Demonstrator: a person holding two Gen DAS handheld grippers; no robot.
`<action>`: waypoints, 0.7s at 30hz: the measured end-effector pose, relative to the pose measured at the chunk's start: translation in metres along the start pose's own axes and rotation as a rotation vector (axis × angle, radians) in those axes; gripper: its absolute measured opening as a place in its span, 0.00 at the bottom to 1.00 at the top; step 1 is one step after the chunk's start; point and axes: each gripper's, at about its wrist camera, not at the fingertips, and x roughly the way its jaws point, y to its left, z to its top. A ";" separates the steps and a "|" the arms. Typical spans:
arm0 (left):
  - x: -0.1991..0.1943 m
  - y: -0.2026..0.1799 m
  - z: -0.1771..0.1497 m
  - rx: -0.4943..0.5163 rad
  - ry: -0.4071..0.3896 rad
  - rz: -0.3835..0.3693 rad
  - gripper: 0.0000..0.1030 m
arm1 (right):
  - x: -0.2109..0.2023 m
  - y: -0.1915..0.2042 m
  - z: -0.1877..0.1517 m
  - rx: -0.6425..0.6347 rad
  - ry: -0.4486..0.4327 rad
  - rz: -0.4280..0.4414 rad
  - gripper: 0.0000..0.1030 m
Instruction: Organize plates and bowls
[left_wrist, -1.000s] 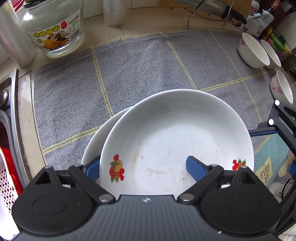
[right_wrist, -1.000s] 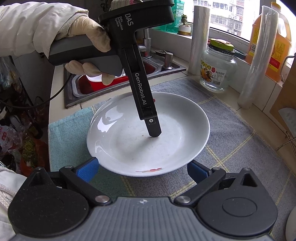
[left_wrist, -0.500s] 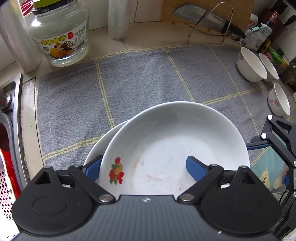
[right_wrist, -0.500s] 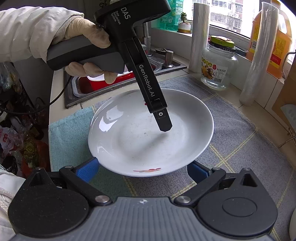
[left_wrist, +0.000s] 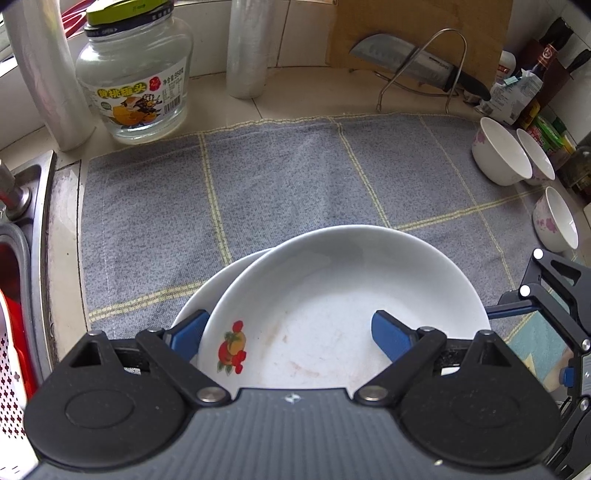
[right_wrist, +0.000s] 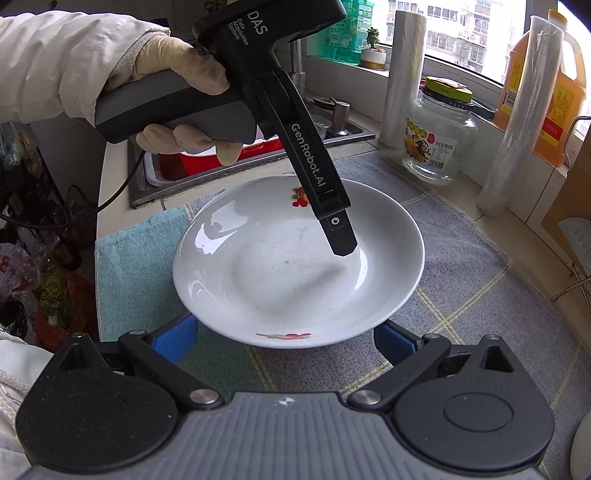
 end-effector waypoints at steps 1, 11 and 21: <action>-0.001 0.001 -0.001 -0.005 -0.008 -0.003 0.90 | 0.001 0.001 0.000 -0.010 0.003 -0.006 1.00; -0.005 -0.002 -0.015 0.031 -0.090 0.014 0.90 | 0.008 0.014 -0.002 -0.102 0.016 -0.104 1.00; -0.003 -0.016 -0.031 0.161 -0.153 0.099 0.91 | 0.011 0.015 0.000 -0.057 0.019 -0.101 1.00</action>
